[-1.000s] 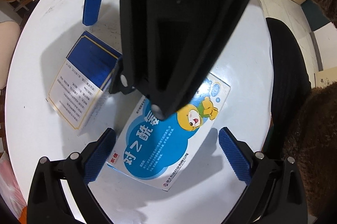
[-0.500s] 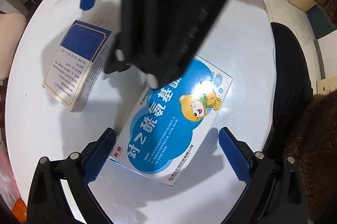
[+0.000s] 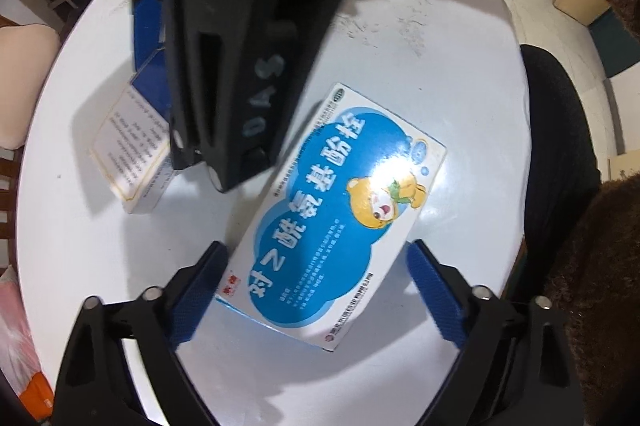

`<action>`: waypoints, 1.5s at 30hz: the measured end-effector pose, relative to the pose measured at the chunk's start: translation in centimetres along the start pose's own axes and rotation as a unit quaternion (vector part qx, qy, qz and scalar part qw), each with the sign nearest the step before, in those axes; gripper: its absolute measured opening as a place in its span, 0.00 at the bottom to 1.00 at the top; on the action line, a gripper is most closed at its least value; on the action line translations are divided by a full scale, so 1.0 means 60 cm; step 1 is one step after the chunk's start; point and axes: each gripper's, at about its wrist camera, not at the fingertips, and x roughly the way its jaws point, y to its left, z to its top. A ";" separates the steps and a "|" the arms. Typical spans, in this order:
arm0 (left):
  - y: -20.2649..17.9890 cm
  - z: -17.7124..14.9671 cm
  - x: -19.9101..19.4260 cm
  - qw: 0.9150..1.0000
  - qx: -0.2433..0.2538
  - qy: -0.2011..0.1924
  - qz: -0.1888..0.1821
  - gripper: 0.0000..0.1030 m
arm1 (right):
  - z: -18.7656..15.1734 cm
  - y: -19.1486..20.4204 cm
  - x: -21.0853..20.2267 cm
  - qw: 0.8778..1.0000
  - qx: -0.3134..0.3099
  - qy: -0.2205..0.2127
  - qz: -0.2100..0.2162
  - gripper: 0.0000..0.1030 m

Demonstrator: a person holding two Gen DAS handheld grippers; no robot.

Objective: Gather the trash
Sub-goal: 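Close the left tool on the blue bear medicine box while the right tool reaches the white-blue box, then lift the bear box with the left tool while the right tool lifts the white-blue box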

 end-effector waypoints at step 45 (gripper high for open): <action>0.032 -0.138 -0.068 0.920 -0.377 -0.092 0.050 0.60 | -0.148 0.120 -0.146 0.970 0.194 -0.071 -0.129 0.62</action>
